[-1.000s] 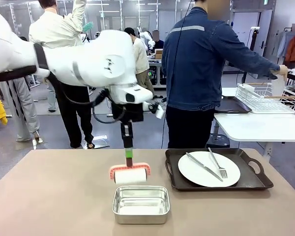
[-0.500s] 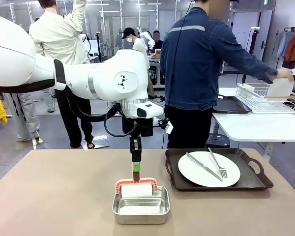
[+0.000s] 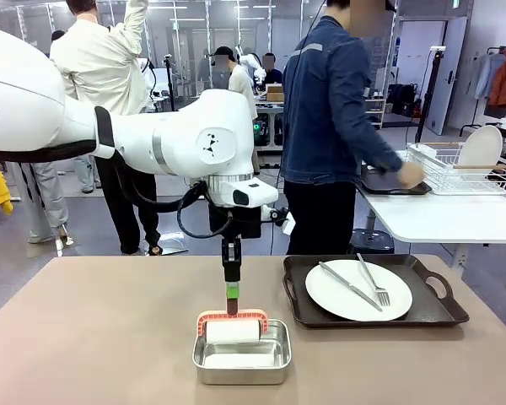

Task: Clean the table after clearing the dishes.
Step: Place the Lint Roller back on top of the Airtight Container.

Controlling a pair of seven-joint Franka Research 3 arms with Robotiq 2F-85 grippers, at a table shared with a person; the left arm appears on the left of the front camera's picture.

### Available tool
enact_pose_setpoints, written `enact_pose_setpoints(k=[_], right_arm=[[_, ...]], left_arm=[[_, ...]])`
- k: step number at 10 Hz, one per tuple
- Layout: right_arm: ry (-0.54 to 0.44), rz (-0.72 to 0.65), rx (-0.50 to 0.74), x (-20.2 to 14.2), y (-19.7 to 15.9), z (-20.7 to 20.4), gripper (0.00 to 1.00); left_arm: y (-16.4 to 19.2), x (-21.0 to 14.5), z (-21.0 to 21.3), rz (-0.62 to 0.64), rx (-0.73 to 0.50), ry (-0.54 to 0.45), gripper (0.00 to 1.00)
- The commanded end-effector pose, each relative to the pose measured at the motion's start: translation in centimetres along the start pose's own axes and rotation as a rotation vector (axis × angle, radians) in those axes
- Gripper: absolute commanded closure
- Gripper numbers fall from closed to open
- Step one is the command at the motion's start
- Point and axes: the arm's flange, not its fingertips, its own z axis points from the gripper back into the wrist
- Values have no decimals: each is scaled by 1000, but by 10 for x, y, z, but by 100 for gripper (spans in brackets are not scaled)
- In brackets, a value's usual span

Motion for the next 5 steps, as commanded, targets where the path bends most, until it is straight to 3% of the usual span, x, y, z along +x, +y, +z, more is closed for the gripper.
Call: enact_pose_setpoints(k=[1, 5], right_arm=[[0, 13, 11, -1, 2, 2, 0], [0, 13, 11, -1, 2, 2, 0]], left_arm=[[13, 5, -18, -51, -3, 38, 79], [42, 8, -35, -67, -18, 45, 79]])
